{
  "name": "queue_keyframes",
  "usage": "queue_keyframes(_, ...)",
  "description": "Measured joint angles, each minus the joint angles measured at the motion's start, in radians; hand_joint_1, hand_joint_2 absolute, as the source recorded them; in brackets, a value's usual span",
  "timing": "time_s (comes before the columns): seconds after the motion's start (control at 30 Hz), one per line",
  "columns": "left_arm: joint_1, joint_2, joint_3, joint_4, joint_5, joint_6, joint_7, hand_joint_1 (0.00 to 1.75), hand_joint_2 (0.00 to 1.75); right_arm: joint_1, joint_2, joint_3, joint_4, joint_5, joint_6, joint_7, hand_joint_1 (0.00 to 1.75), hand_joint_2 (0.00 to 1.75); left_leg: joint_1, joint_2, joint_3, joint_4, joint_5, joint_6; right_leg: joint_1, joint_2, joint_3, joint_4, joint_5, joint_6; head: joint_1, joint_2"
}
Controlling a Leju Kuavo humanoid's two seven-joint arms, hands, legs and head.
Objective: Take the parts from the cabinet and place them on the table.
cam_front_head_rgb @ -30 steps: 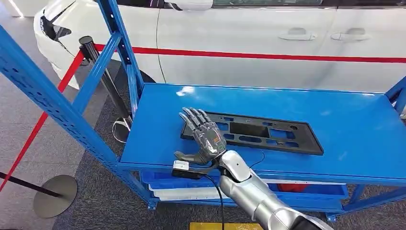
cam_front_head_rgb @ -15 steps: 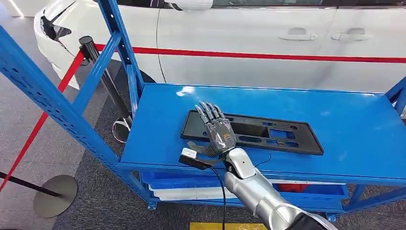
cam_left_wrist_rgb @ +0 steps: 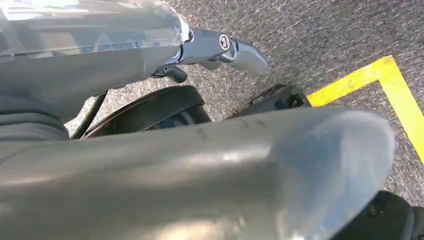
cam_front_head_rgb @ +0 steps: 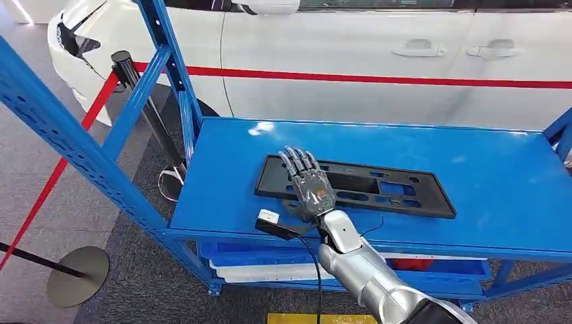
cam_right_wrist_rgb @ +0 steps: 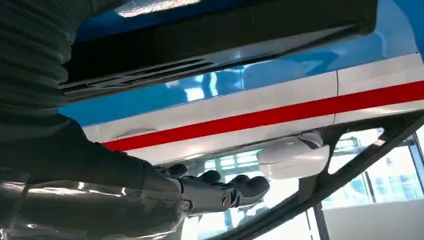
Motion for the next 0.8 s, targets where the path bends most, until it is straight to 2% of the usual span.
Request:
queue_keyframes(0.4, -0.001, 0.002, 0.000, 0.000, -0.002, -0.003, 0.000, 0.00, 0.00, 0.000, 0.000, -0.003, 0.004, 0.026, 0.013, 0.023, 0.00, 1.75, 0.000, 0.000, 0.000, 0.000, 0.000, 0.000, 0.000, 0.000, 0.000, 0.000, 0.000, 0.000, 0.000, 0.000)
queue_keyframes(0.57, 0.000, 0.002, 0.001, 0.000, -0.001, 0.000, -0.003, 0.00, 0.00, -0.002, -0.003, -0.021, 0.011, 0.127, -0.001, 0.174, 0.00, 1.75, 0.000, 0.000, 0.000, 0.000, 0.000, 0.000, 0.000, 0.000, 0.000, 0.000, 0.000, 0.000, 0.000, 0.000)
queue_keyframes(0.8, -0.001, 0.002, 0.003, 0.000, -0.001, 0.000, -0.005, 0.00, 0.00, -0.006, -0.015, -0.047, 0.029, 0.142, -0.003, 0.199, 0.00, 1.75, 0.000, 0.000, 0.000, 0.000, 0.000, 0.000, 0.000, 0.000, 0.000, 0.000, 0.000, 0.000, 0.000, 0.000)
